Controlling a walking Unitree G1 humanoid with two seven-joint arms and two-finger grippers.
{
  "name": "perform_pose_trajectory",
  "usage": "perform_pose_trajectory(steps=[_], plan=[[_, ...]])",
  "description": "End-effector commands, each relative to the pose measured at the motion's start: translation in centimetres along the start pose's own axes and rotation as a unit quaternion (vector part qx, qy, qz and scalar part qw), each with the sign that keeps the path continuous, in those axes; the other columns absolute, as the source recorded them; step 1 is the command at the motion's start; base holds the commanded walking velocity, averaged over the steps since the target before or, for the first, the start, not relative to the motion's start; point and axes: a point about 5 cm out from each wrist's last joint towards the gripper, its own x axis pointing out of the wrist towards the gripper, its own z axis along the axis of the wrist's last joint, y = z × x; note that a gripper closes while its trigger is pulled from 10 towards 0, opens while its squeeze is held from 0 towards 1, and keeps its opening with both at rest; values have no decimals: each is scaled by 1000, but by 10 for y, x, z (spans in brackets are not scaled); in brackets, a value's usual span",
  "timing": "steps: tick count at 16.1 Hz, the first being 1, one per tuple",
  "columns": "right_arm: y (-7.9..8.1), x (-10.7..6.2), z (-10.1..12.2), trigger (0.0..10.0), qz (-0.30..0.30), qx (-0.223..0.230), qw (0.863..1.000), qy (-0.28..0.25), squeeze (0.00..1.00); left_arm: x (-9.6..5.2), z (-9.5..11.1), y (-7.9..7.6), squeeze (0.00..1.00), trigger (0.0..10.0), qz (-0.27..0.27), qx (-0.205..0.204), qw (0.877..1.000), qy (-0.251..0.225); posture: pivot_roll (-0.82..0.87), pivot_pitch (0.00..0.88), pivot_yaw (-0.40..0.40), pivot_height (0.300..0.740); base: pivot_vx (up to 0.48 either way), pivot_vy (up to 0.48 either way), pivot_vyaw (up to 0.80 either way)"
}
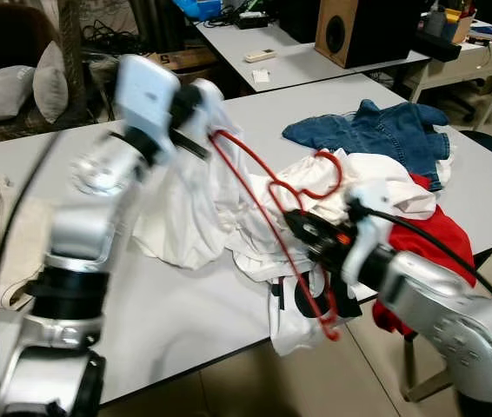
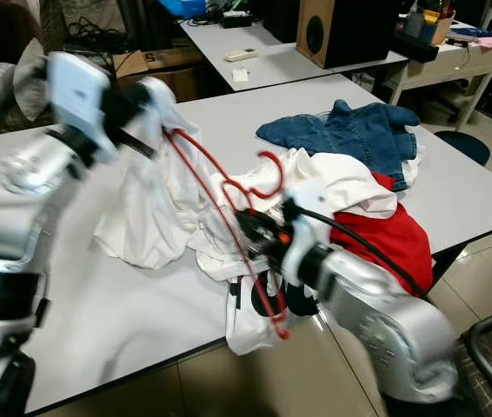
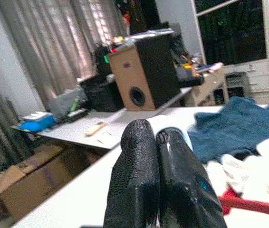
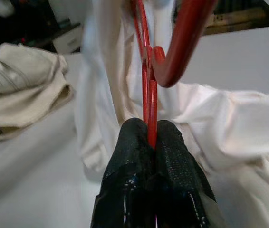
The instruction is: Hang hanger
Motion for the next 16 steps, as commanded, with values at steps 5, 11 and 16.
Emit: perform_pose_trajectory(steps=[5,11,16], plan=[[13,13,-10,10000,43,47,997,37,0,-2,-3,-3,0,0,-1,0,1000,12,-32,0,62,740,0,0,0],[19,9,-19,10000,70,35,994,76,0,-7,0,13,0,0,29,15,999,13,-29,0,57,740,0,0,0],[-2,20,22,10000,3,85,994,-66,0,-15,-13,-7,0,0,-41,-1,998,55,-30,0,55,740,0,0,0]])
